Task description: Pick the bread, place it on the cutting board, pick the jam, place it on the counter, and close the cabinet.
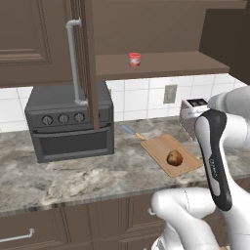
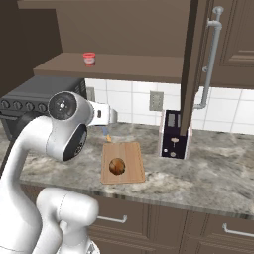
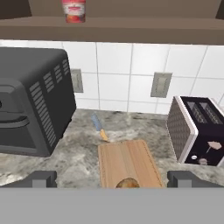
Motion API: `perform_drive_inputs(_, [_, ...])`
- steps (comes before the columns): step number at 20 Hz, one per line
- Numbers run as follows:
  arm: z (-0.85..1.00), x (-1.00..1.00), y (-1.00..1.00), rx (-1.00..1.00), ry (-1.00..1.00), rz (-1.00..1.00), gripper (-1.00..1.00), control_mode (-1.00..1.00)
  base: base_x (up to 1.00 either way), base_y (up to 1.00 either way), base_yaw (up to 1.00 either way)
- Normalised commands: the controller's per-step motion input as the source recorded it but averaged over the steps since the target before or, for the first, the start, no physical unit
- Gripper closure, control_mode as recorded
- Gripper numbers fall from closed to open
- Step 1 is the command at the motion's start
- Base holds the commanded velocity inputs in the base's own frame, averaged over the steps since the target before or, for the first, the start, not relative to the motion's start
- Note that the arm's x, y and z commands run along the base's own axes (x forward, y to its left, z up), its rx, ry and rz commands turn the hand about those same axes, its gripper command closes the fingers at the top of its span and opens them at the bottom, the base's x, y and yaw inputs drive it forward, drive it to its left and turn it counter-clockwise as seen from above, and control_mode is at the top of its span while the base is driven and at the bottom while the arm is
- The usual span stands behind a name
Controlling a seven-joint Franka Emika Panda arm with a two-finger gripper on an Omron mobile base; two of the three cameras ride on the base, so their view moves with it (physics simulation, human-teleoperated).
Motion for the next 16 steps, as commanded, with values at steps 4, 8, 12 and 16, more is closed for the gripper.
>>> perform_drive_inputs(4, [0.30, -0.01, 0.22, 0.00, 0.00, 0.00, -1.00, -1.00, 0.00, 0.00, 0.00])
perform_drive_inputs(8, [0.31, 0.00, 0.19, 0.00, 0.00, 0.00, -1.00, -1.00, 0.00, 0.00, 0.00])
perform_drive_inputs(12, [0.30, 0.00, 0.16, 0.00, 0.00, 0.00, -1.00, -1.00, 0.00, 0.00, 0.00])
perform_drive_inputs(16, [0.32, 0.00, 0.15, 0.00, 0.00, 0.00, -1.00, -1.00, 0.00, 0.00, 0.00])
